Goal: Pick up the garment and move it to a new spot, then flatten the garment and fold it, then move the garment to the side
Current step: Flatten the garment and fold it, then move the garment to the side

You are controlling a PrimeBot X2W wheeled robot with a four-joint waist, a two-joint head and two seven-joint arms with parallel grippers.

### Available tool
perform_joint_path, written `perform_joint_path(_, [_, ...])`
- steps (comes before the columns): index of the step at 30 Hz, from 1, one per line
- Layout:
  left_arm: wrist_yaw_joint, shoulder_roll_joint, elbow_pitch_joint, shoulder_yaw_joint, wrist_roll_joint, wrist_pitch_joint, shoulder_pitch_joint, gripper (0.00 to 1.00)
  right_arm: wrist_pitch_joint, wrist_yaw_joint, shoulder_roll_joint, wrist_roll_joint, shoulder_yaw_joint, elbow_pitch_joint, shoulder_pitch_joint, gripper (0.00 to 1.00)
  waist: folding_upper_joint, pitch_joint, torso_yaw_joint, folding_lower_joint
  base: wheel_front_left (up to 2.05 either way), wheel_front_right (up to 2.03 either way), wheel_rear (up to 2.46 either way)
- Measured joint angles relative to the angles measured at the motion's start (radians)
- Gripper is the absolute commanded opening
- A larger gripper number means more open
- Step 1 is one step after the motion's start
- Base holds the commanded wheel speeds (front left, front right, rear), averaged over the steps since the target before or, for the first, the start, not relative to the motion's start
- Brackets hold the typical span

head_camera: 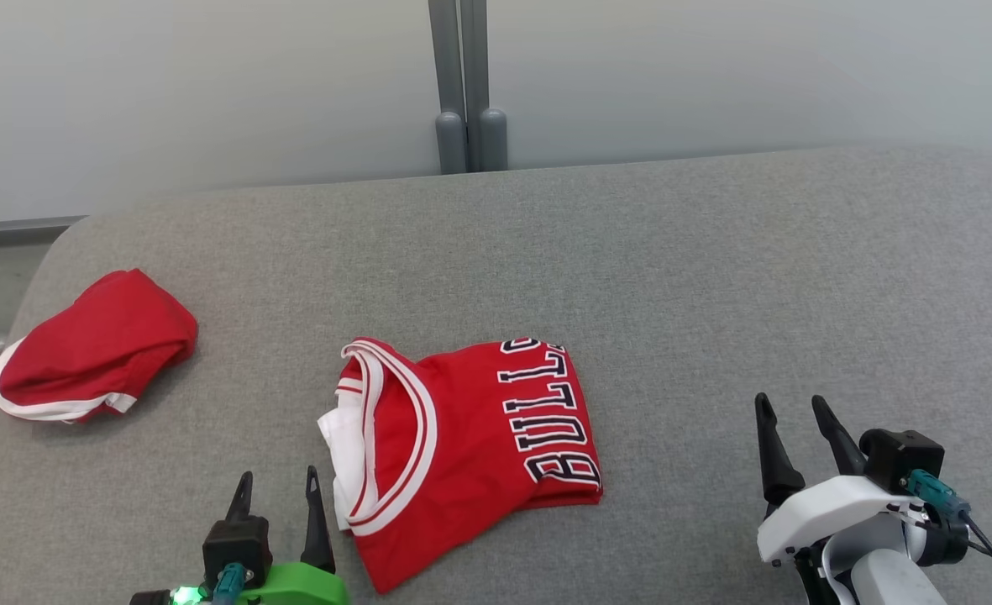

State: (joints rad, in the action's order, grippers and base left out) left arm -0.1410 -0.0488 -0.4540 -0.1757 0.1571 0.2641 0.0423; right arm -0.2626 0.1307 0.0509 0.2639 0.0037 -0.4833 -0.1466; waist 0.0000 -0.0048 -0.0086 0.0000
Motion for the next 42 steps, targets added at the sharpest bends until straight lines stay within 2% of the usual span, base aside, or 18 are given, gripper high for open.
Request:
perform_joint_path(9, [0.007,0.000,0.002,-0.009,-0.010,0.000,-0.007,1.00,0.000,0.000,0.000,0.019,0.012,0.000,0.008,1.00,0.0000,-0.004,0.008,0.0000,0.00,0.00,0.00])
perform_joint_path(12, [0.010,0.000,0.003,-0.018,-0.010,0.000,-0.007,1.00,0.000,0.000,0.001,0.045,0.060,-0.003,0.005,1.00,0.0000,0.002,0.018,0.0000,0.00,0.00,0.00])
perform_joint_path(24, [0.024,0.000,0.000,-0.039,-0.019,0.000,0.001,1.00,0.000,0.000,-0.001,0.208,0.300,-0.138,-0.121,1.00,0.0000,0.031,0.101,0.0001,0.00,0.00,0.00])
perform_joint_path(33, [0.027,0.000,-0.004,-0.039,-0.027,0.000,0.031,1.00,0.000,0.000,-0.001,0.258,0.346,-0.279,-0.225,1.00,0.0000,0.073,0.161,0.0000,0.00,0.00,0.00])
perform_joint_path(41, [0.033,0.000,-0.008,-0.044,-0.030,0.000,0.030,1.00,0.000,0.000,-0.001,0.334,0.399,-0.401,-0.262,1.00,0.0000,0.087,0.172,0.0001,0.00,0.00,0.00])
perform_joint_path(42, [0.034,0.000,-0.008,-0.047,-0.030,0.000,0.030,1.00,0.000,0.000,-0.001,0.335,0.415,-0.411,-0.271,0.47,0.0000,0.090,0.171,0.0001,0.00,0.00,0.00])
